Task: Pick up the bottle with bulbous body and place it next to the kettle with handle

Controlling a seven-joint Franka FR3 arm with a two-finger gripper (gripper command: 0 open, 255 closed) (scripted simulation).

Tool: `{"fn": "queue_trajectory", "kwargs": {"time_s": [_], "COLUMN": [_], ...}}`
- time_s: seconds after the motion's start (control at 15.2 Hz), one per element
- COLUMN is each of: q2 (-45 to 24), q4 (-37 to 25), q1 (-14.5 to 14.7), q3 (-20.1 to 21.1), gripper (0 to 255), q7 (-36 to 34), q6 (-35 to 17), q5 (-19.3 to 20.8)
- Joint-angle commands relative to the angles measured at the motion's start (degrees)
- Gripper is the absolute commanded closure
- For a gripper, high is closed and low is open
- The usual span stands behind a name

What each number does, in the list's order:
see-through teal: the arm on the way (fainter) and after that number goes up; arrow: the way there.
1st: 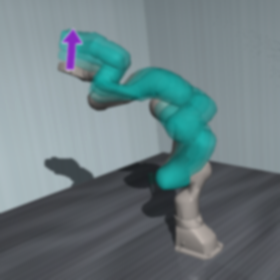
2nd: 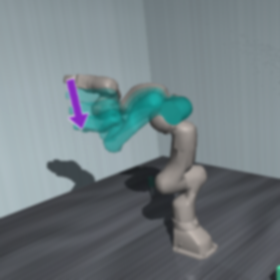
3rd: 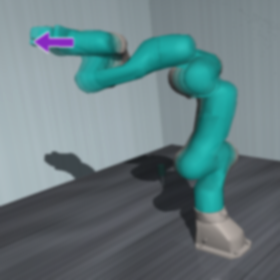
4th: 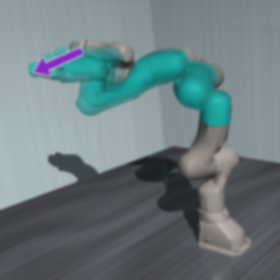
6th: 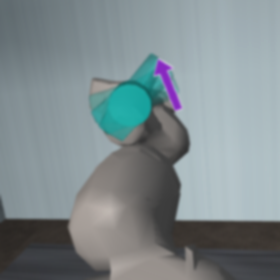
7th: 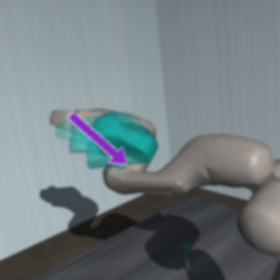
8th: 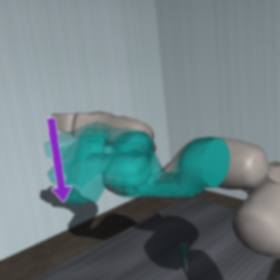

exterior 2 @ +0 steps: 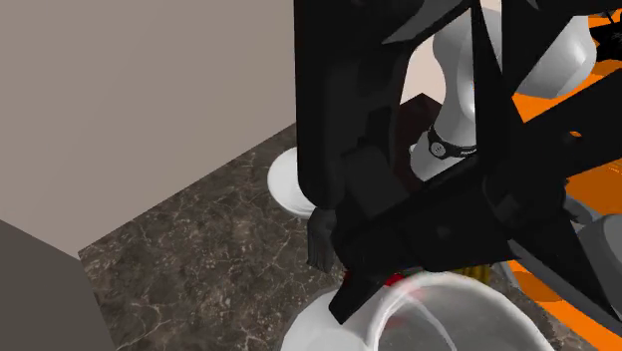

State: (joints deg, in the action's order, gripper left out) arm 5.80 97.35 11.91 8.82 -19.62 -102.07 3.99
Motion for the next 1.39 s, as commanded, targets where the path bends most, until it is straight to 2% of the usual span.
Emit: {"fn": "queue_trajectory", "kwargs": {"time_s": [0.0, 1.32], "q2": [0.4, 0.9], "q4": [1.9, 17.8], "q1": [0.0, 0.0], "q3": [0.0, -0.1], "gripper": [255, 255], "q7": [0.0, -1.2], "q6": [-1.6, -17.0], "q5": [0.0, 0.3]}}
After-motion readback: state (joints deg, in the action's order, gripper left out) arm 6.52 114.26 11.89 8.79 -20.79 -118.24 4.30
